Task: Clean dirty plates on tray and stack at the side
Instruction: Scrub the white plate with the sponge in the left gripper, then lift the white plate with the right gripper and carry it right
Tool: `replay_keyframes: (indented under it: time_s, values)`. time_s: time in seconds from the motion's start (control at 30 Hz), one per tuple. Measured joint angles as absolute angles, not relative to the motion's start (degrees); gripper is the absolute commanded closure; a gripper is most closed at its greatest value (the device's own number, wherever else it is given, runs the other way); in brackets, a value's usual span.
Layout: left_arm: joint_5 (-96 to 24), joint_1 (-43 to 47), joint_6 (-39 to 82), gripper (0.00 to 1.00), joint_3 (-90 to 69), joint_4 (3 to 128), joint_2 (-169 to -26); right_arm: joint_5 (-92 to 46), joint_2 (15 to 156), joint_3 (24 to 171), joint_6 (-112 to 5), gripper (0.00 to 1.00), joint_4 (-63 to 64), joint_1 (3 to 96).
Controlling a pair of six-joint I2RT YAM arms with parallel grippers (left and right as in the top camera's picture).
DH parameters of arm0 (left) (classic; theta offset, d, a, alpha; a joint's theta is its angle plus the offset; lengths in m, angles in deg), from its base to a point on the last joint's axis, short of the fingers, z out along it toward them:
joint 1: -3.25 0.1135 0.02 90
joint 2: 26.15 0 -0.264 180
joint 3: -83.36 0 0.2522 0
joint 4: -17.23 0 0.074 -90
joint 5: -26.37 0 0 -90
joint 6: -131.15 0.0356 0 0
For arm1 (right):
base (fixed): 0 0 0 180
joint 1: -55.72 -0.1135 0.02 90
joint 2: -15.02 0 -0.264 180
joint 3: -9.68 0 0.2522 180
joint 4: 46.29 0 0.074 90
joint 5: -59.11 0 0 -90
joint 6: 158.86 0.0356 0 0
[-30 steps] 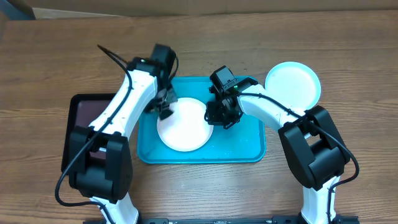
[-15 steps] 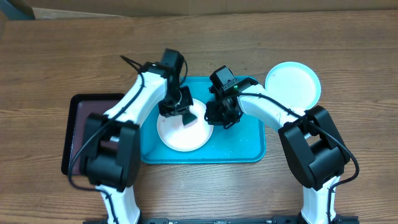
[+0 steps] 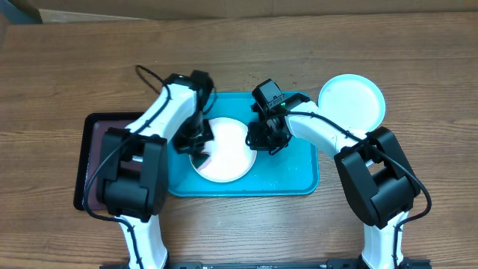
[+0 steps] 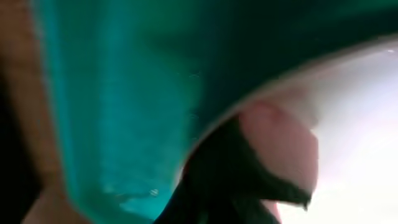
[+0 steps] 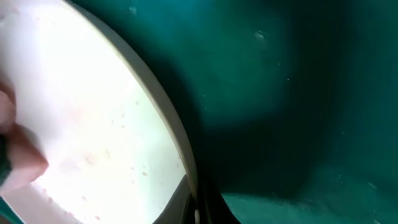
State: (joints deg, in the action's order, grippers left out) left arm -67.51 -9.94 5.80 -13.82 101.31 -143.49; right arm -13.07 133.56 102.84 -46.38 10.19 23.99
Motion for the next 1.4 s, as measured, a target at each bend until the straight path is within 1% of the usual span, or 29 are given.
replay_keyframes:
  time_s: [0.17,0.3,0.53,0.67,0.83,1.03,1.23,1.4]
  values:
    - [-72.99,-9.16,3.55,0.96,-17.14,105.4,-142.29,-13.44,133.56,102.84,-46.23,0.96,10.19,23.36]
    - [-76.91,-7.34,2.15,0.96,-18.87,105.79,-136.96,-14.01,133.48,102.84,-46.21,0.96,10.65,23.91]
    - [-76.03,-4.39,1.64,0.96,-20.53,105.73,-121.9,-14.03,133.45,102.84,-46.23,0.96,10.65,23.93]
    - [-74.33,1.33,2.17,0.96,-20.9,107.63,-116.5,-13.55,133.45,102.84,-46.21,0.96,10.65,24.08]
    - [-72.01,11.06,4.79,0.96,-20.77,110.62,-116.3,-13.31,133.45,102.84,-46.23,0.96,10.67,24.17]
    - [-70.2,19.12,6.65,0.96,-17.51,111.54,-116.94,-13.07,133.45,103.64,-46.21,0.96,14.3,24.23]
    - [-69.54,23.78,7.46,0.96,-13.71,111.08,-117.18,-14.75,133.41,107.71,-46.4,0.96,21.29,24.23]
    - [-67.07,26.4,8.7,0.96,-11.13,108.76,-117.2,-23.21,131.14,114.38,-47.58,0.96,29.64,23.58]
